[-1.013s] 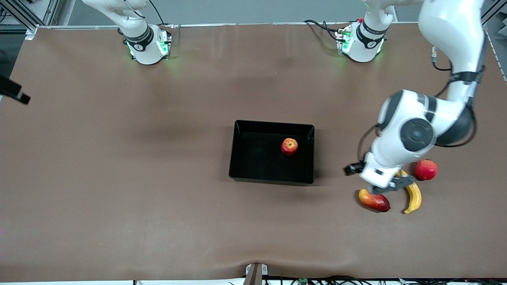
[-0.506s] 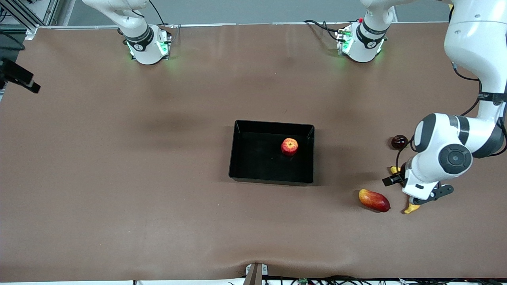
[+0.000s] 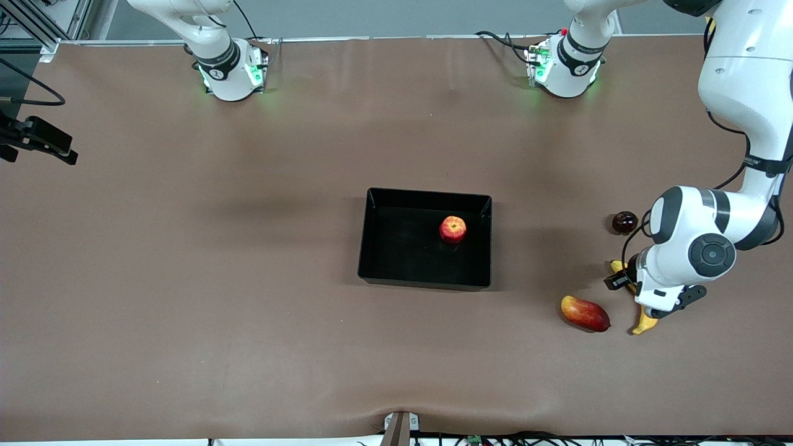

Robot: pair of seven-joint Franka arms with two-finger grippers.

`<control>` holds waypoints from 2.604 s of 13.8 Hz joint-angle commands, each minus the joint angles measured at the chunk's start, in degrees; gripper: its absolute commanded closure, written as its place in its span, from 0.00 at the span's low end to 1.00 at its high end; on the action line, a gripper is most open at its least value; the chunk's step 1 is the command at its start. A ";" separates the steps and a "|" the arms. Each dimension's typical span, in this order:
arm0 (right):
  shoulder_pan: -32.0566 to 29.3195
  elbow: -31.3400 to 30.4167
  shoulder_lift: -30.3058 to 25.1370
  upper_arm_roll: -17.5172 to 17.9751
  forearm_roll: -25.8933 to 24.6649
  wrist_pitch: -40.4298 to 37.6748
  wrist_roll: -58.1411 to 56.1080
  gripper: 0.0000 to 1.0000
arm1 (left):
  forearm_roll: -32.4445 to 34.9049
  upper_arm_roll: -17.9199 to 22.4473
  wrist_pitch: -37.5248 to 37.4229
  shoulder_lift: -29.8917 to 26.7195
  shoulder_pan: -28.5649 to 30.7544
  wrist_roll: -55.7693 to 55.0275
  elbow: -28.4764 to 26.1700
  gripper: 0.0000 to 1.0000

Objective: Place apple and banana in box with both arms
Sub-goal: 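Move the left gripper to the banana and grasp its end, then lift the banana with the left gripper and carry it over the box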

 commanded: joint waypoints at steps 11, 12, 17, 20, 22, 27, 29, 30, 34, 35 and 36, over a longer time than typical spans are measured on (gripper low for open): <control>-0.18 -0.12 -0.48 -0.19 2.89 0.92 -1.02 0.00 | 6.20 0.01 2.27 2.88 2.46 -1.41 -1.46 0.82; -0.18 -0.12 -0.39 -0.19 2.89 1.01 -1.02 0.00 | 6.20 0.01 2.27 2.97 2.38 -1.58 -1.37 0.85; -0.27 -0.12 -0.30 -0.28 3.33 1.01 -1.02 0.00 | 6.20 0.01 2.71 4.29 2.29 -1.58 -0.84 1.00; -0.36 -0.12 -0.30 -0.28 3.33 1.01 -1.02 0.00 | 6.29 -0.08 2.10 2.01 1.94 -0.88 -0.76 1.00; -0.53 -0.12 -0.30 -0.28 3.33 1.01 -1.02 0.00 | 5.33 -1.39 -3.23 -0.10 1.32 -1.49 1.25 1.00; -0.09 -0.12 0.14 -0.28 3.42 1.62 -1.02 0.00 | 5.50 -7.19 -14.68 -6.51 0.79 -4.64 4.61 1.00; -0.01 -0.12 0.31 -0.28 3.42 2.41 -1.02 0.00 | 5.94 -11.22 -16.70 -9.15 0.36 -7.11 4.61 1.00; 0.08 -0.12 0.49 -0.28 3.42 2.85 -1.02 0.00 | 5.59 -13.33 -17.41 -9.94 0.01 -8.34 4.78 1.00; -0.27 -0.12 0.84 -0.28 3.42 3.91 -0.93 0.00 | 5.32 -20.99 -17.77 -9.51 -4.36 -13.87 4.69 1.00; -0.44 -0.12 0.75 -0.28 3.42 3.82 -0.93 0.00 | 5.32 -21.00 -17.68 -8.99 -7.79 -15.98 4.78 1.00; -0.44 -0.12 0.67 -0.28 3.42 3.74 -0.93 0.00 | 5.58 -20.91 -17.68 -7.85 -11.47 -18.61 5.39 1.00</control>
